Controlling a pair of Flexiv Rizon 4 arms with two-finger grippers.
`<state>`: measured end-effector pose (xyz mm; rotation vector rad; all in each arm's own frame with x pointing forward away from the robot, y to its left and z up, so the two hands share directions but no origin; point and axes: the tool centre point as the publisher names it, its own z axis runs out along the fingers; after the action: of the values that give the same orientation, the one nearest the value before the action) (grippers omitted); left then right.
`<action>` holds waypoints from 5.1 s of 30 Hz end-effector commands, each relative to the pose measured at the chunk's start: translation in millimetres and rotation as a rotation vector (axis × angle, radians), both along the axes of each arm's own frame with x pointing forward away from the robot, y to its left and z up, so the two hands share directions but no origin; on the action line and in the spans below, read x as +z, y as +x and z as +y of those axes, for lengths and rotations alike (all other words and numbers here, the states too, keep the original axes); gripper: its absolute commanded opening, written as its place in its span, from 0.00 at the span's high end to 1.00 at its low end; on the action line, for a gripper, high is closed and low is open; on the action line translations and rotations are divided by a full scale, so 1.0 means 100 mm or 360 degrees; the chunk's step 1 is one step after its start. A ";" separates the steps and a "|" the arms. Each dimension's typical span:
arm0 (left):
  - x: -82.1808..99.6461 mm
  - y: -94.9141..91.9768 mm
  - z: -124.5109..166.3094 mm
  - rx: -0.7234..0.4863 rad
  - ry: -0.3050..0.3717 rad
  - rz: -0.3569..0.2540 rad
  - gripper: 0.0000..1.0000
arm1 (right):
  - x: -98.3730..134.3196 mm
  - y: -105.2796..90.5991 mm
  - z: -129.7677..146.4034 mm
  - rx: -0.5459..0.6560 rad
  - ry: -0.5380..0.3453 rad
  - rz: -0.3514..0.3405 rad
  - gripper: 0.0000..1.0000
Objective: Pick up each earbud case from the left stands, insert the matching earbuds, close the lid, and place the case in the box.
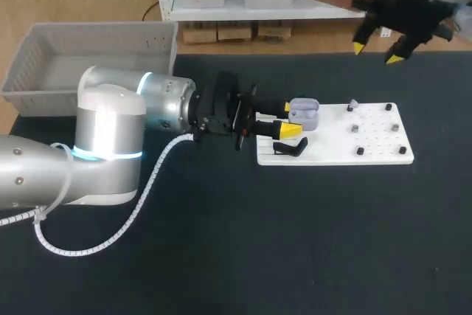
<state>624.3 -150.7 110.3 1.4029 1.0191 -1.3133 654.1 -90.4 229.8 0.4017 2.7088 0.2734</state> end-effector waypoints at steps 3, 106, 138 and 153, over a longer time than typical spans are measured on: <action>0.00 -0.01 0.00 0.0005 0.0003 -0.0001 1.00 | -0.35 0.33 -0.13 0.0080 -0.0011 0.0039 0.51; 0.00 -0.01 0.00 0.0005 0.0003 -0.0001 1.00 | -2.16 1.06 -0.27 0.0074 0.0057 0.0373 0.74; 0.00 -0.01 0.00 0.0005 0.0003 -0.0001 1.00 | -1.58 0.83 -0.27 0.0008 0.0131 0.0201 1.00; 0.00 -0.01 0.00 0.0005 0.0003 -0.0001 1.00 | -0.35 0.44 -0.18 0.0234 0.0114 -0.0079 1.00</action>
<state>624.3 -150.7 110.3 1.4029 1.0191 -1.3133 727.4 -100.3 157.0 0.2290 2.7490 0.4318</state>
